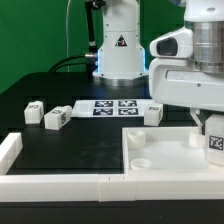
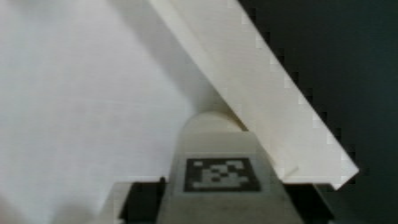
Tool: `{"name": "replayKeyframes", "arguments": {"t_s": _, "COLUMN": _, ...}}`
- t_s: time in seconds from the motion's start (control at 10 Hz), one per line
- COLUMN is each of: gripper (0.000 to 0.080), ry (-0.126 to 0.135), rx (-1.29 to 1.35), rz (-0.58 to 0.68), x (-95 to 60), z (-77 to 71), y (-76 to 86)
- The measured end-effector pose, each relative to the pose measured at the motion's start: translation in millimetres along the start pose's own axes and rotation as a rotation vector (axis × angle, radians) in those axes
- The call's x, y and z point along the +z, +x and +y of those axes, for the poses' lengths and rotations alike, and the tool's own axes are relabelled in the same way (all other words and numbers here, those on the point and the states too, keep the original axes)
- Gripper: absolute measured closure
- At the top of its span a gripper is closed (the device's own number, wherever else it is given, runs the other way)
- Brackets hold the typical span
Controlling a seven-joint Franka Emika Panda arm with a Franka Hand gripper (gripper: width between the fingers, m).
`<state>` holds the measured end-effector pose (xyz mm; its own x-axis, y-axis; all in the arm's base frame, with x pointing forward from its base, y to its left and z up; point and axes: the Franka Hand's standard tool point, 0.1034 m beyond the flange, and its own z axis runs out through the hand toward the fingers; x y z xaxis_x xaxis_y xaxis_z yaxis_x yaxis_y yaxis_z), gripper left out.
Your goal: Assemble one leg
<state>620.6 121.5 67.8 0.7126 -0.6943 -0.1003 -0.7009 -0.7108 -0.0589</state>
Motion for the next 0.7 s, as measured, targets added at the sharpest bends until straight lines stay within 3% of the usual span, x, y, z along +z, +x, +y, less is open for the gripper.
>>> {"name": "replayKeyframes", "arguments": {"t_s": 0.2, "gripper": 0.0508, "ry": -0.001, "rx": 0.256, "rz": 0.002, "x": 0.5, "z": -1.2, "y": -1.7}}
{"name": "replayKeyframes", "arguments": {"t_s": 0.6, "gripper": 0.0508, "ry": 0.011, "rx": 0.497, "rz": -0.014, "x": 0.0, "z": -2.1, "y": -1.6}}
{"name": "replayKeyframes", "arguments": {"t_s": 0.7, "gripper": 0.0451, "ry": 0.012, "rx": 0.495, "rz": -0.016, "x": 0.1, "z": -2.5, "y": -2.2}}
